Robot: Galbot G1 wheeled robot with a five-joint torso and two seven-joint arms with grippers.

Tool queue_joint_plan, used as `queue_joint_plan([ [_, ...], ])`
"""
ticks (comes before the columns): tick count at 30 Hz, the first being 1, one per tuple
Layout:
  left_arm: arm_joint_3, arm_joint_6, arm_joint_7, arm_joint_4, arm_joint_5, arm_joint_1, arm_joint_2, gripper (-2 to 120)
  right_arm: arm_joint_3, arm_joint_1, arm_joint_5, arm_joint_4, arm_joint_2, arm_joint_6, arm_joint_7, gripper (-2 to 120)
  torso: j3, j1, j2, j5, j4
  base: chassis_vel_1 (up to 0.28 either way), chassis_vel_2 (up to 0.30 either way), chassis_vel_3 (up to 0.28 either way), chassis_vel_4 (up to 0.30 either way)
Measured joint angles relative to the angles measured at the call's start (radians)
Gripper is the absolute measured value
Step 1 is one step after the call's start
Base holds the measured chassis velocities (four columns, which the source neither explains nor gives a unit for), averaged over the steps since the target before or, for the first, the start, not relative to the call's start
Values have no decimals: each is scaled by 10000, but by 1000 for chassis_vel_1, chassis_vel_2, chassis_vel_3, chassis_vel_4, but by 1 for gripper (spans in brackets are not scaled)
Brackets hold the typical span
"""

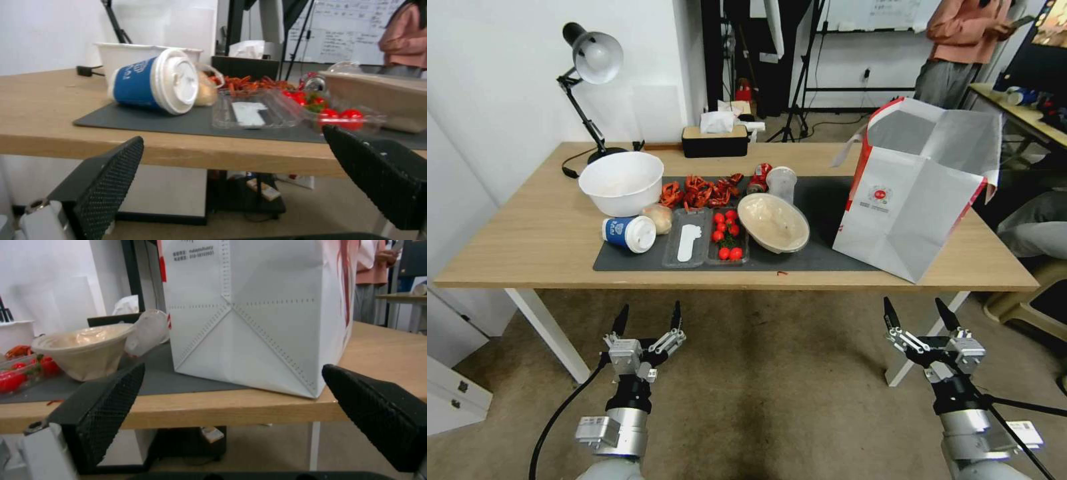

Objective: Pick up the food delivery bag from the floor and place it on the table.

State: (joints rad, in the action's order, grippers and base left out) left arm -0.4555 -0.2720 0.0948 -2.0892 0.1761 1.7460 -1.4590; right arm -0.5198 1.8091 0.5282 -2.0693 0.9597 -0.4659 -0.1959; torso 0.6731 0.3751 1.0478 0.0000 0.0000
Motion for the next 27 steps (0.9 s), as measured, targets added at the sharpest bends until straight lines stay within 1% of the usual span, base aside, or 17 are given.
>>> queue_joint_plan([
  [11,-47,5,304,105,-128,-19,-13,100,192,-95,-45,80,56,117,121,100,0,0,0,0,0,0,0,0,0],
  [27,-18,83,419,154,-111,-48,-18,100,183,-95,-77,86,51,139,169,100,0,0,0,1,0,0,0,0,0],
])
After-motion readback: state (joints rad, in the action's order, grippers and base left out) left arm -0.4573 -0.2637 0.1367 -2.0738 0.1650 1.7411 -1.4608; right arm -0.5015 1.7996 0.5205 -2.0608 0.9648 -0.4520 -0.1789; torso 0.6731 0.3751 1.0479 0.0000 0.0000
